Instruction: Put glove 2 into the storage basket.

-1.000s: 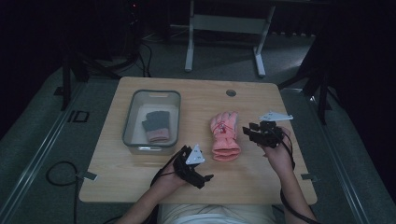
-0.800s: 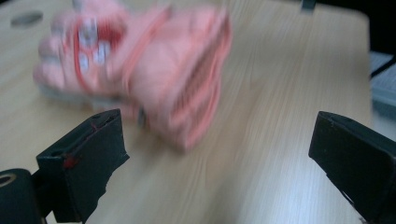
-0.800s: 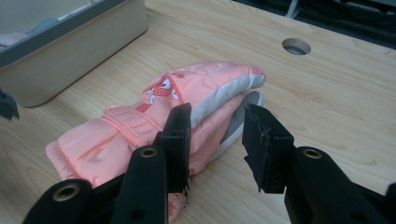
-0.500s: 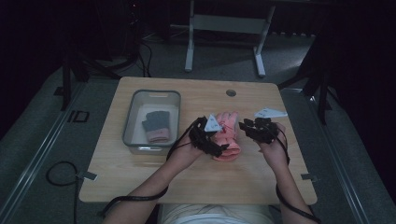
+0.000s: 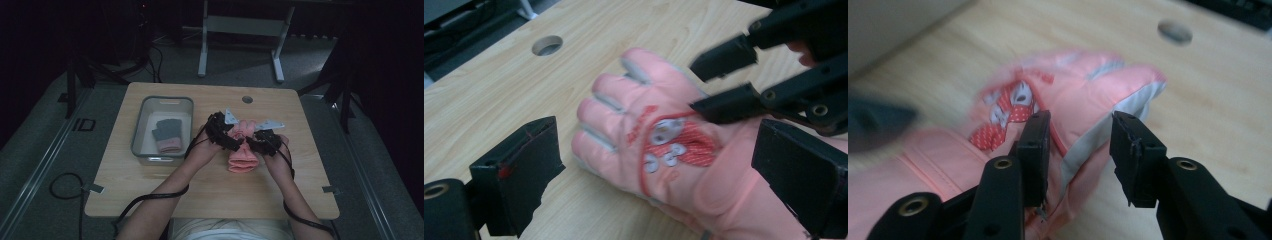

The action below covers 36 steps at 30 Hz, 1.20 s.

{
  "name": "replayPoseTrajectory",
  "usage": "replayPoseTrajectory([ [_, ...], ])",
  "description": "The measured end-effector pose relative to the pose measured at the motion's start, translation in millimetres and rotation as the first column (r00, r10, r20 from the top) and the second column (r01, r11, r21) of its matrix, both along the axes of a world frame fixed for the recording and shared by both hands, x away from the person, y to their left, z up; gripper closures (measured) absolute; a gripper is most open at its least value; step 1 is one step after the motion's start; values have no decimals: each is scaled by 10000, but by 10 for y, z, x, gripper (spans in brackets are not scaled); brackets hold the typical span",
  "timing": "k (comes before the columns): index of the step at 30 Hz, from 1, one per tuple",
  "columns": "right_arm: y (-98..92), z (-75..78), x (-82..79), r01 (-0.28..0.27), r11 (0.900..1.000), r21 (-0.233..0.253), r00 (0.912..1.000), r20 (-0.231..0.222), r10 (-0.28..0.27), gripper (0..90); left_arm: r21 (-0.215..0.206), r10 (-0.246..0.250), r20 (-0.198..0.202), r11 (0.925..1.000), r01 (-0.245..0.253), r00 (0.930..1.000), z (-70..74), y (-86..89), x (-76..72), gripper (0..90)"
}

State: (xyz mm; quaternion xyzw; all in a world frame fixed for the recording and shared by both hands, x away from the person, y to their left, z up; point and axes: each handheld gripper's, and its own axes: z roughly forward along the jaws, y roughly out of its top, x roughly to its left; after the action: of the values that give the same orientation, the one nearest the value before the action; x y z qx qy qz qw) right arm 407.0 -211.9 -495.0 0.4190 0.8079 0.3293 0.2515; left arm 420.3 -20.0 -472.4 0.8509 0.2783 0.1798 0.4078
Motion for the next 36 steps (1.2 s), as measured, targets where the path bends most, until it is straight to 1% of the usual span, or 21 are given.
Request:
replayPoseTrajectory([
  [1, -32, -28, 15, 29, 10000, 17, 9999, -170, -28, 566, 0, 0, 0, 10000, 0, 10000, 0, 0, 0, 50],
  [2, -88, -62, 31, 157, 9998, 113, 9992, -357, -153, 551, -184, 103, -364, 9998, -110, 9993, -36, 5, 39, 50],
  [5, -162, -86, 45, 182, 9992, 352, 9986, -507, -164, 540, -99, 118, -665, 9999, -124, 9977, -85, -6, 76, 51],
  [7, -199, -114, 69, 63, 9991, 414, 9970, -778, -30, 521, -109, 144, -1404, 9998, -161, 9900, -188, -23, 143, 51],
  [8, -199, -114, 69, 63, 9991, 414, 9970, -778, -30, 521, -109, 144, -1404, 9998, -161, 9900, -188, -23, 143, 51],
  [9, -194, -134, 108, -24, 9994, 337, 9948, -1020, 58, 494, -149, 159, -1817, 9997, -189, 9832, -263, -29, 181, 51],
  [10, -192, -144, 121, -57, 9997, 255, 9941, -1079, 85, 474, -216, 209, -1966, 9994, -256, 9803, -292, -24, 197, 51],
  [12, -190, -170, 163, -36, 10000, 71, 9913, -1314, 45, 453, -247, 492, -2016, 9982, -553, 9782, -342, -23, 217, 57],
  [13, -193, -172, 178, -75, 9999, 123, 9895, -1440, 92, 453, -31, 741, -1917, 9971, -762, 9787, -366, -26, 222, 75],
  [15, -191, -173, 202, -134, 9998, 127, 9871, -1595, 152, 447, 61, 989, -2169, 9950, -1000, 9712, -431, -22, 250, 163],
  [17, -173, -183, 219, -187, 9997, 159, 9845, -1740, 212, 447, 18, 1020, -2531, 9945, -1049, 9621, -504, -13, 294, 173],
  [18, -162, -191, 224, -132, 9997, 221, 9830, -1830, 170, 448, 18, 1020, -2531, 9945, -1049, 9621, -504, -13, 294, 197],
  [19, -153, -202, 235, -123, 9995, 292, 9813, -1917, 176, 448, -89, 970, -3037, 9945, -1046, 9478, -578, -9, 346, 211],
  [21, -148, -220, 252, -72, 9991, 419, 9783, -2067, 157, 448, -489, 713, -3504, 9943, -942, 9339, -636, 5, 391, 260],
  [24, -165, -255, 286, -10, 9970, 770, 9711, -2380, 194, 448, -1092, 459, -4212, 9889, -1009, 9058, -713, 20, 448, 328],
  [29, -258, -352, 373, 79, 9782, 2077, 9495, -3085, 579, 455, -1862, 75, -4974, 9757, -1152, 8675, -824, 70, 512, 375],
  [31, -270, -382, 399, 23, 9680, 2510, 9395, -3321, 839, 492, -2043, -167, -4895, 9742, -960, 8719, -835, 75, 504, 457],
  [33, -267, -380, 404, -6, 9683, 2498, 9388, -3335, 866, 505, -2132, -279, -4946, 9728, -902, 8687, -833, 78, 504, 547],
  [34, -239, -360, 393, 3, 9703, 2417, 9396, -3321, 825, 554, -2096, -303, -4854, 9743, -827, 8738, -809, 71, 491, 601],
  [35, -239, -360, 393, 3, 9703, 2417, 9396, -3321, 825, 554, -2096, -303, -4854, 9743, -827, 8738, -809, 71, 491, 640],
  [36, -230, -355, 386, 21, 9719, 2356, 9410, -3293, 778, 568, -1991, -284, -4727, 9771, -753, 8808, -781, 57, 479, 640],
])
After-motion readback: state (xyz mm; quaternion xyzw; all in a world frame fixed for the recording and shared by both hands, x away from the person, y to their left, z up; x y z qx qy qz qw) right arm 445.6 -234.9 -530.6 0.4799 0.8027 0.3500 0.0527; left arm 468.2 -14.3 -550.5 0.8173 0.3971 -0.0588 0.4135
